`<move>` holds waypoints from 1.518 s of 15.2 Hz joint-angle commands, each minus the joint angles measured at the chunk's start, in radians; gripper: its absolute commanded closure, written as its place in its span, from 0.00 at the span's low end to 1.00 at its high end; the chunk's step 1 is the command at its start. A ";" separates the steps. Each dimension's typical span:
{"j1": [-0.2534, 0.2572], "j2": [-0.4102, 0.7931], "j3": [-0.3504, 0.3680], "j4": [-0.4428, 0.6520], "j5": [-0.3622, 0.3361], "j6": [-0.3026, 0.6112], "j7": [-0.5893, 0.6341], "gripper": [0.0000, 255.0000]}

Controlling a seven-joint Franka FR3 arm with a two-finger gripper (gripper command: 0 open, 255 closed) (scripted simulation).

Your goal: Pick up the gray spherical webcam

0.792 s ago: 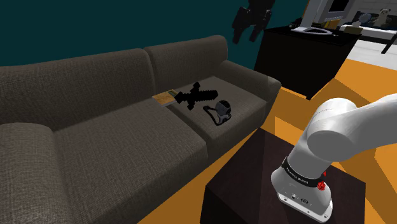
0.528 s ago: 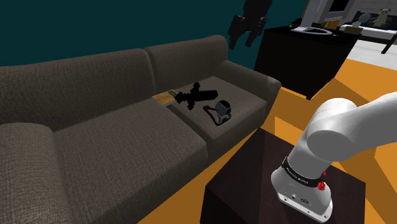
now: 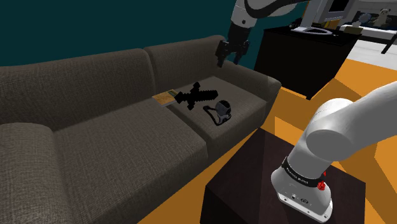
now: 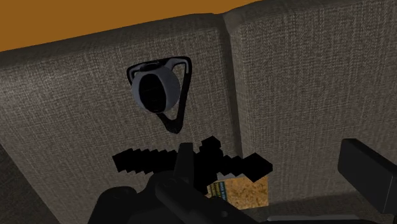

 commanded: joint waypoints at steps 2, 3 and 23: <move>-0.008 0.079 -0.019 -0.020 -0.001 0.087 -0.004 0.00; -0.010 0.109 -0.024 -0.023 -0.001 0.116 -0.004 0.00; -0.052 0.836 -0.094 0.155 0.166 0.560 -0.105 0.00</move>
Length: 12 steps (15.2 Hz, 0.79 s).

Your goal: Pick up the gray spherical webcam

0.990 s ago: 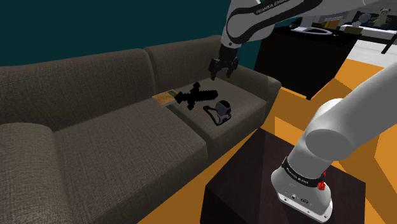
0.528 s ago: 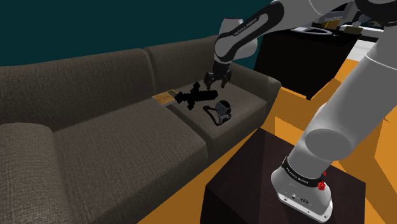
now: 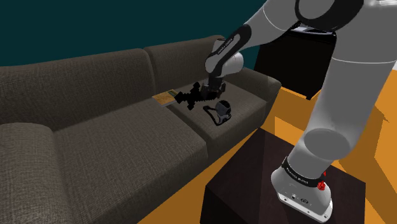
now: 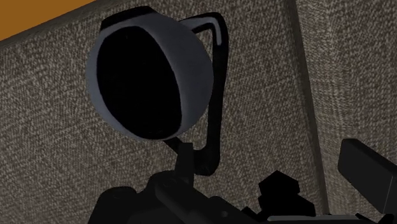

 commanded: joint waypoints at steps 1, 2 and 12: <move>-0.015 0.080 0.004 0.045 0.029 0.024 -0.020 0.00; -0.022 0.119 0.007 0.067 0.042 0.035 -0.027 0.00; -0.081 0.389 0.046 0.225 0.112 0.115 -0.064 0.00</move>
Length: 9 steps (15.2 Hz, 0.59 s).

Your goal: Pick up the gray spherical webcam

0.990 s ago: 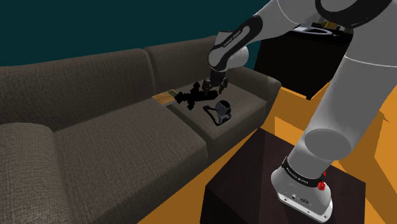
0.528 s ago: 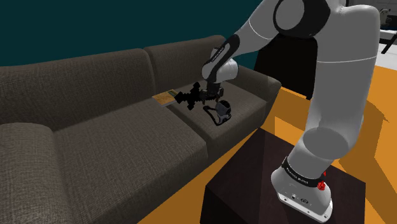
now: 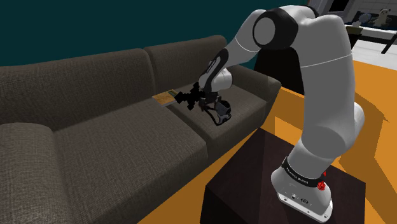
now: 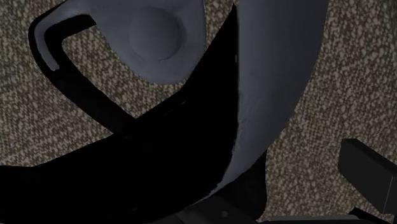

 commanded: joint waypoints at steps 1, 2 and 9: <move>-0.004 0.026 0.006 0.009 0.006 0.017 -0.003 0.00; -0.007 0.039 0.010 0.013 0.009 0.026 -0.006 0.00; -0.012 0.057 0.015 0.015 0.014 0.042 -0.011 1.00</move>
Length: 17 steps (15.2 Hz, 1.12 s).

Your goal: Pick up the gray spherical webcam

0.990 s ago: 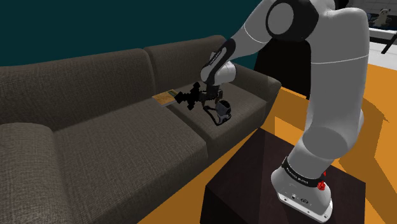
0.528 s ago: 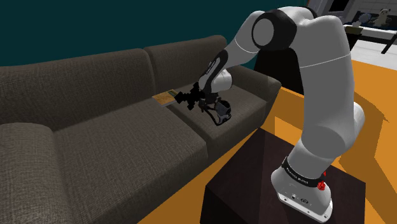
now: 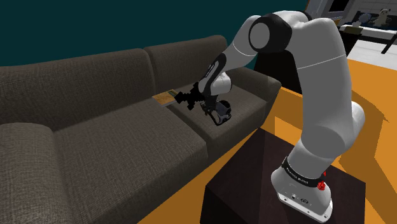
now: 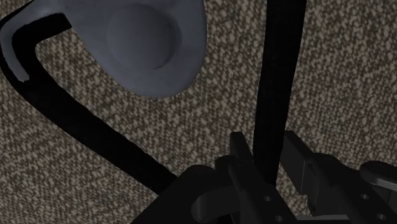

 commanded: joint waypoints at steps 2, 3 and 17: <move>-0.001 0.000 0.000 -0.001 0.000 0.001 -0.001 1.00; -0.001 0.000 0.000 -0.002 0.000 0.001 -0.001 1.00; 0.027 -0.129 -0.035 -0.029 -0.035 -0.102 0.028 1.00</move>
